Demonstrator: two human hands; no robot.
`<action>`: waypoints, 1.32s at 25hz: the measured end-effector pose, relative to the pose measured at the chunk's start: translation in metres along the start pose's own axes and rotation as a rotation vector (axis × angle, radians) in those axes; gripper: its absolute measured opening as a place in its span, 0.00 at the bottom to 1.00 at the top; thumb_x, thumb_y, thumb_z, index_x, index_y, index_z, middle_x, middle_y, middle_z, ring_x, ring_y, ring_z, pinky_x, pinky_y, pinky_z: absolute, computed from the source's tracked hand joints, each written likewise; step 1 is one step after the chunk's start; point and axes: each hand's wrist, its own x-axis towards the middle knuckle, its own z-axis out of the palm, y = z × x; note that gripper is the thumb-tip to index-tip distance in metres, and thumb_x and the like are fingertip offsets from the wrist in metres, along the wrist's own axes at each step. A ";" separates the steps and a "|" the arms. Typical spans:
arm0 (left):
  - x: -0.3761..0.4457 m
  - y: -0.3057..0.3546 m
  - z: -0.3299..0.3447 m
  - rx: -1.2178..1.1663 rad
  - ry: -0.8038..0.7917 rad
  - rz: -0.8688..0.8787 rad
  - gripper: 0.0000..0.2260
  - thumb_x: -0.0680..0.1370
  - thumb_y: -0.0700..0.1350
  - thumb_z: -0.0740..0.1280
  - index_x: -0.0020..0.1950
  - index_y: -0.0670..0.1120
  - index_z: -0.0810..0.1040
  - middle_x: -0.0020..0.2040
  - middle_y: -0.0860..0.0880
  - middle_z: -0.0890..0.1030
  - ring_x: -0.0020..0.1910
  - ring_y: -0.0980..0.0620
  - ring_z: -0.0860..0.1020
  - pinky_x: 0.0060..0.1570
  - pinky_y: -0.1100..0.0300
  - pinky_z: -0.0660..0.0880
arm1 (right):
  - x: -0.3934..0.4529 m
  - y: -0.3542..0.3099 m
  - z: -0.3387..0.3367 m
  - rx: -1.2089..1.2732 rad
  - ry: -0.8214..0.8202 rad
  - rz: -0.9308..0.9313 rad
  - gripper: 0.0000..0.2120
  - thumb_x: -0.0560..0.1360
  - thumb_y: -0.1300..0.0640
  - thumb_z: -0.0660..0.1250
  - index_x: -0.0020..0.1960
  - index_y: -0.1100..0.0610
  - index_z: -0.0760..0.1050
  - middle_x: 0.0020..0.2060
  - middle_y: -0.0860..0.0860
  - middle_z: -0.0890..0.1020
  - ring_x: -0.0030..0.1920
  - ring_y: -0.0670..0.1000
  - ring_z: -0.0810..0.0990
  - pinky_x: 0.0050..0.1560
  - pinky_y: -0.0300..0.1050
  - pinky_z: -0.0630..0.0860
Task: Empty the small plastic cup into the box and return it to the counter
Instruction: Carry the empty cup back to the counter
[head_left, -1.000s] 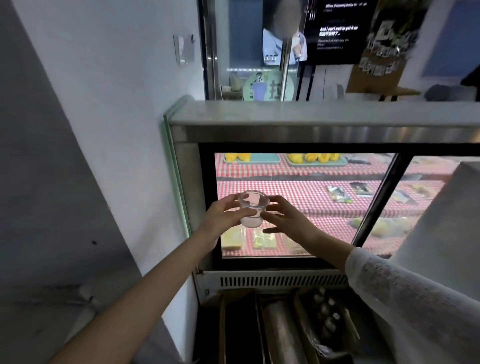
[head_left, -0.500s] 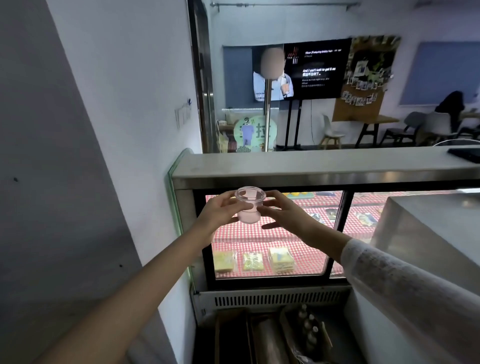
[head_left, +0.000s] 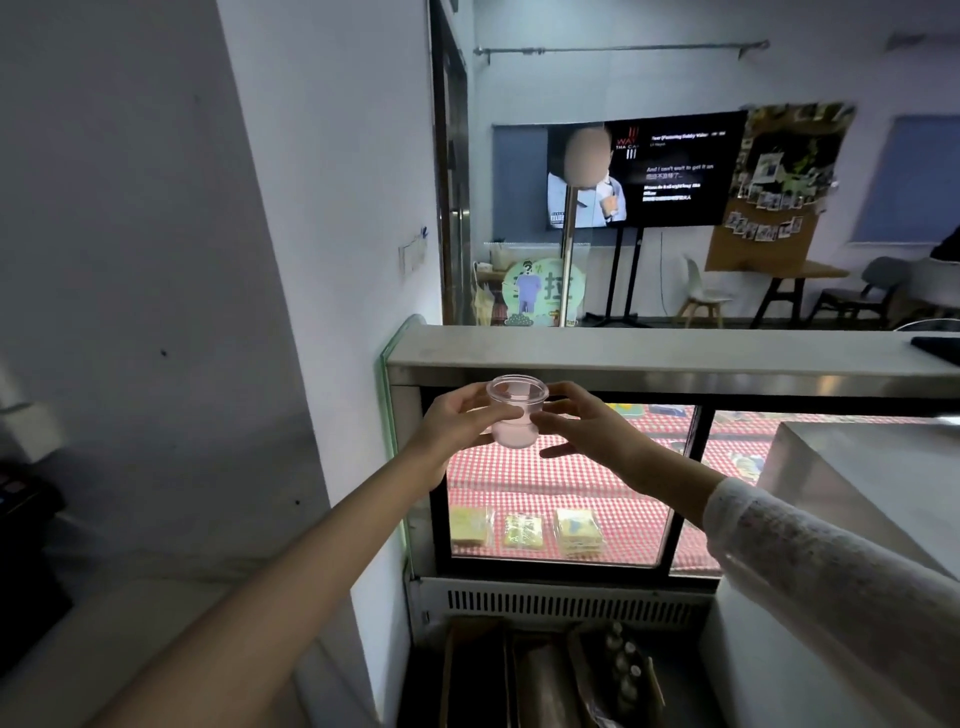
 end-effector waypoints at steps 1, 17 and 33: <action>-0.004 0.002 0.000 0.007 0.005 0.005 0.20 0.74 0.41 0.74 0.66 0.45 0.79 0.62 0.45 0.83 0.62 0.46 0.81 0.62 0.48 0.79 | -0.004 -0.003 0.002 -0.001 0.003 -0.002 0.16 0.77 0.59 0.66 0.65 0.56 0.69 0.57 0.53 0.77 0.54 0.52 0.80 0.45 0.42 0.83; -0.158 0.021 -0.096 -0.017 0.071 0.012 0.19 0.74 0.41 0.74 0.65 0.44 0.80 0.61 0.44 0.84 0.62 0.46 0.81 0.62 0.48 0.79 | -0.106 -0.081 0.126 -0.015 -0.084 -0.020 0.18 0.78 0.62 0.64 0.66 0.62 0.68 0.61 0.63 0.77 0.60 0.62 0.79 0.59 0.58 0.78; -0.407 0.027 -0.218 0.041 0.441 -0.026 0.20 0.74 0.44 0.74 0.66 0.46 0.79 0.62 0.45 0.82 0.62 0.48 0.80 0.57 0.55 0.80 | -0.238 -0.161 0.307 0.072 -0.420 -0.100 0.19 0.78 0.63 0.64 0.67 0.65 0.67 0.65 0.67 0.73 0.54 0.56 0.76 0.62 0.58 0.76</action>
